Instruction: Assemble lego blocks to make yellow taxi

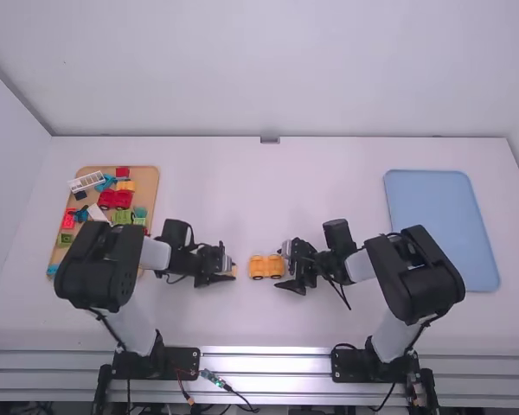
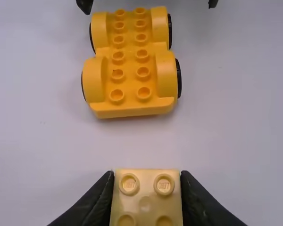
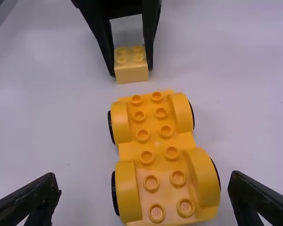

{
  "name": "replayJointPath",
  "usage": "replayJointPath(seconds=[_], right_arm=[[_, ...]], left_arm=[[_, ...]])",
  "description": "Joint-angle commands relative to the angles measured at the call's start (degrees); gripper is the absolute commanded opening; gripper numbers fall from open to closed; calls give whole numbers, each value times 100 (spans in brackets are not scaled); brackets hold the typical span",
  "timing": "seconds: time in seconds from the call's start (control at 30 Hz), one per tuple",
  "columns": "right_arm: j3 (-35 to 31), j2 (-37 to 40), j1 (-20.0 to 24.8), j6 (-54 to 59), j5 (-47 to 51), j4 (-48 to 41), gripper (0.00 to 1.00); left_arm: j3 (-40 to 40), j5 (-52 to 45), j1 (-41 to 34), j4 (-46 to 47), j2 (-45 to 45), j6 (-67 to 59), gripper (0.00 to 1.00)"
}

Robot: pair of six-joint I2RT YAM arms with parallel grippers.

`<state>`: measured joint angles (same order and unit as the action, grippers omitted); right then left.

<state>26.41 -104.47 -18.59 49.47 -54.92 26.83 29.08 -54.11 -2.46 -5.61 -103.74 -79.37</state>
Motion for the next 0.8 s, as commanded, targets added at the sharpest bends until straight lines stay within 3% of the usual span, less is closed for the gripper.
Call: replayJointPath(seconds=[0.0, 0.2, 0.3, 0.5, 0.67, 0.77], right_arm=[[96, -63, 9, -13, -79, -2, 95], [96, -63, 48, -11, -79, -2, 95], [105, -63, 66, -11, -76, -2, 95], [175, -63, -35, 7, -72, -22, 95], [181, -63, -55, 4, -57, -22, 95], [179, -63, -55, 7, -55, -24, 95]], left_arm=[[11, -90, 15, 50, -197, -55, 34], [74, -94, 13, 11, -319, -59, 36], [125, -90, 7, 66, -317, -59, 31], [363, 61, 13, 535, -317, -62, 36], [487, 122, 17, 774, -317, -64, 20], [492, 118, -13, 774, -317, -62, 18]])
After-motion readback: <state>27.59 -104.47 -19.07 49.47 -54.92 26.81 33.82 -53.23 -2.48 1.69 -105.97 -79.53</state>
